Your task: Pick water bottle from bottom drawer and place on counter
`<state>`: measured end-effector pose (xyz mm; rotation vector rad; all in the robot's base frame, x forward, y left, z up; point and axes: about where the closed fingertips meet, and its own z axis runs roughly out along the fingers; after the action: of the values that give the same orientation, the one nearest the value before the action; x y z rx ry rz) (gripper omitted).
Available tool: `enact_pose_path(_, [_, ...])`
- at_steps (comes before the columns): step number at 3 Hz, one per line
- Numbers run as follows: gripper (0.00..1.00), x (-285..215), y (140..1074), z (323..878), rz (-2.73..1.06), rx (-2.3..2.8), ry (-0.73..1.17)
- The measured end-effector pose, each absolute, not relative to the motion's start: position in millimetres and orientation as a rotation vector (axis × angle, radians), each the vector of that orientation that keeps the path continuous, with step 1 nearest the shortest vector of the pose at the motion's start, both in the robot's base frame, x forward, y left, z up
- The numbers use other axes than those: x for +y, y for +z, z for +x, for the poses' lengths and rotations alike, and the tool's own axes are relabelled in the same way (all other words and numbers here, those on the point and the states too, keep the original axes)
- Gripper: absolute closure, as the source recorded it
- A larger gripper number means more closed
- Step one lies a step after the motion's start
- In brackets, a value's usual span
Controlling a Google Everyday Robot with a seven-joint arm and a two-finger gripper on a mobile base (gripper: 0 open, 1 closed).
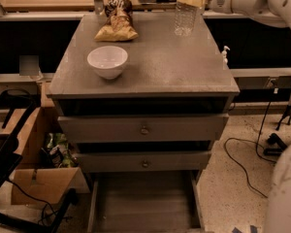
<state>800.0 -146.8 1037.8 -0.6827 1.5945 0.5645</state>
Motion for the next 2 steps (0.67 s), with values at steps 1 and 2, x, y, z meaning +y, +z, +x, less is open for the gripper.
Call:
enact_pose_path(1, [1.0,-159,1011,828,-0.688,1.636,0.487])
enact_pose_path(2, [1.0,-166,986,842,-0.684,1.67,0.458])
